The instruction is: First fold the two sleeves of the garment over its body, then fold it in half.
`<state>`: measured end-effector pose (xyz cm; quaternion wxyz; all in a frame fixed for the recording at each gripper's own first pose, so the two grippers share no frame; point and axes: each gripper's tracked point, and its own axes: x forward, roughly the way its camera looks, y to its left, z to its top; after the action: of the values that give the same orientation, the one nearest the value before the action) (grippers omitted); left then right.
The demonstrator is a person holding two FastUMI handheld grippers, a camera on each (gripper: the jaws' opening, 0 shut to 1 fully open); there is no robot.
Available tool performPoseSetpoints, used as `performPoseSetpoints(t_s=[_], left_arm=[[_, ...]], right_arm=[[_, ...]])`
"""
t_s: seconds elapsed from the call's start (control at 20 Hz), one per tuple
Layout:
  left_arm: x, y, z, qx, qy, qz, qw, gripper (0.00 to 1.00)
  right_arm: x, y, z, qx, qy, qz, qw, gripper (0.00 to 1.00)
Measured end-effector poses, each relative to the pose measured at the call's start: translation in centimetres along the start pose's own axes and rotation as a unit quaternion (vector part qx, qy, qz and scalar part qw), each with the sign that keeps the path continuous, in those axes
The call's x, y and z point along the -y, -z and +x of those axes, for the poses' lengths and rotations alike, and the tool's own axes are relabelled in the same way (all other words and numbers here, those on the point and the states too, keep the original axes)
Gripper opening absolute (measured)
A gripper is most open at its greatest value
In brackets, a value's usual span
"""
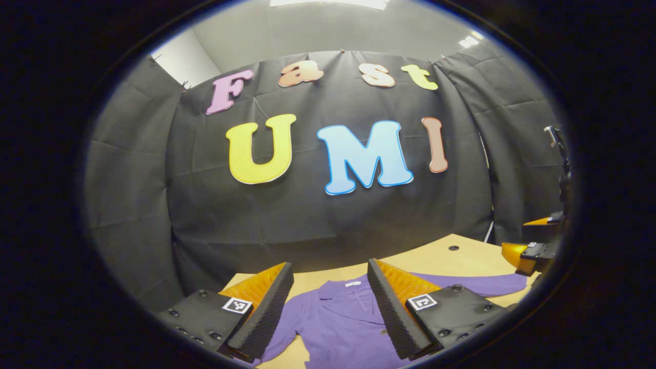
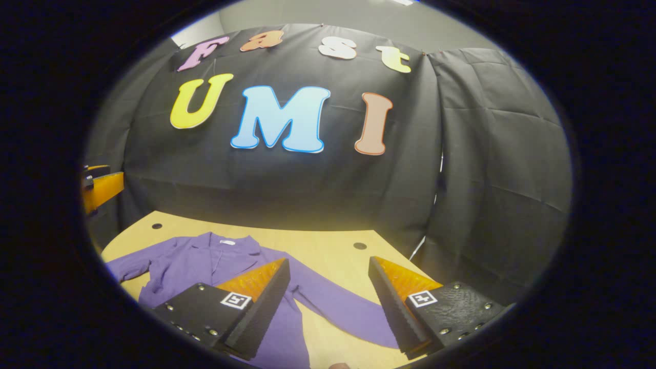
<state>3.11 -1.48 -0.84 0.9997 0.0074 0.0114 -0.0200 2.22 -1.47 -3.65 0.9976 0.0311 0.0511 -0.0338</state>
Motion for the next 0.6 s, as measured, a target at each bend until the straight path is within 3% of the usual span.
performPoseSetpoints(t_s=[0.3,0.6], left_arm=[[-0.7,0.2,0.3,0.003,-0.013,-0.002,1.0,0.96],[-1.0,1.0,0.7,-0.005,-0.025,0.007,1.0,0.96]], right_arm=[[3.2,3.1,0.7,-0.048,0.046,0.03,0.997,0.95],[7.4,8.8,1.0,-0.13,0.102,0.062,0.984,0.95]])
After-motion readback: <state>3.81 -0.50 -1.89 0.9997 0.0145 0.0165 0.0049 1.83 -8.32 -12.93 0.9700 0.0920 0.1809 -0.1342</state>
